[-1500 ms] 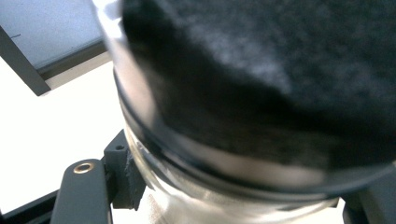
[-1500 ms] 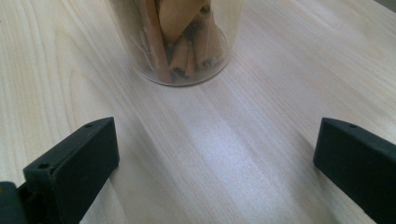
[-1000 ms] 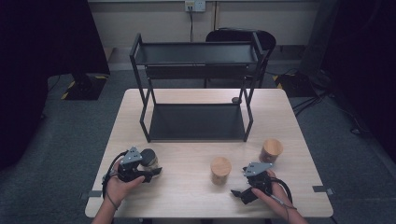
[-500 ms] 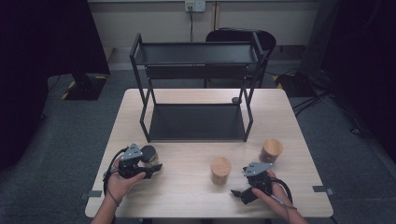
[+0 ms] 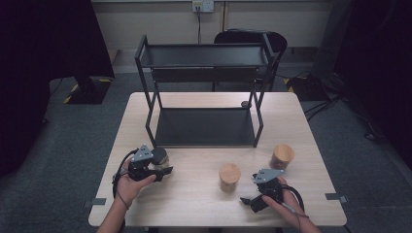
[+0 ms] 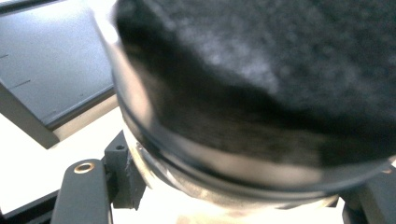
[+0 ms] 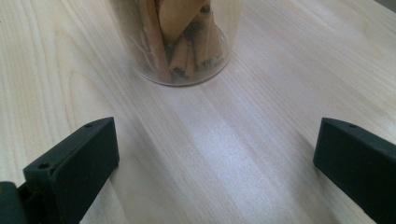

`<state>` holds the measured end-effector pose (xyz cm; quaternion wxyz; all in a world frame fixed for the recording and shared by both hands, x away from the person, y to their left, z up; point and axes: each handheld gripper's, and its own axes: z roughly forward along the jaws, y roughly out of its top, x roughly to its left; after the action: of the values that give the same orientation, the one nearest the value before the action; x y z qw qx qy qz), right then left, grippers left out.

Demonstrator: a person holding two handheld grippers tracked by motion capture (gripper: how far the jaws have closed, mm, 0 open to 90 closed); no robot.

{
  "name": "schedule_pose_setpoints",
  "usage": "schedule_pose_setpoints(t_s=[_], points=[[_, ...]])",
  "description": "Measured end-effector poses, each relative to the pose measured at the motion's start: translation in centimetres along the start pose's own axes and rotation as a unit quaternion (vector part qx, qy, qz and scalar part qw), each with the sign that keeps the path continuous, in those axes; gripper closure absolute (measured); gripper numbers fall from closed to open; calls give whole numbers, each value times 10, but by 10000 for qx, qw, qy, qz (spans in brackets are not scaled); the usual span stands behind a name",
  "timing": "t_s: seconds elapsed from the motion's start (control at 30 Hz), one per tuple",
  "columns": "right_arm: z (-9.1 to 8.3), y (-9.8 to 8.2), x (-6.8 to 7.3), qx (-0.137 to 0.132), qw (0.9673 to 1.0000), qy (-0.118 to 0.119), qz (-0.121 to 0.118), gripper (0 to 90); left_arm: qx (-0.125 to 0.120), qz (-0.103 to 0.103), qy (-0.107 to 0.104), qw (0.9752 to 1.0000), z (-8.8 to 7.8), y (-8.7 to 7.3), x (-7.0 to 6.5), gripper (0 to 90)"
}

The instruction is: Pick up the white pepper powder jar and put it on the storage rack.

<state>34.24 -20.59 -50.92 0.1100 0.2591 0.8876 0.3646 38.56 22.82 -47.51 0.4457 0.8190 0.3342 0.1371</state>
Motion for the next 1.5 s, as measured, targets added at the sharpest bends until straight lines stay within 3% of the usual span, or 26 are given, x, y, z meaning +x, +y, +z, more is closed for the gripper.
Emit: schedule_pose_setpoints(t_s=[0.93, 1.5], points=[[0, 0, 0, -1, 10000, 0, 0, 0, -55, 83, 61, 9999, 23, 30, 1, 305], [0, 0, 0, -2, 10000, -6, 4, 0, -59, -23, 177, 9998, 35, 38, 7, 306]])
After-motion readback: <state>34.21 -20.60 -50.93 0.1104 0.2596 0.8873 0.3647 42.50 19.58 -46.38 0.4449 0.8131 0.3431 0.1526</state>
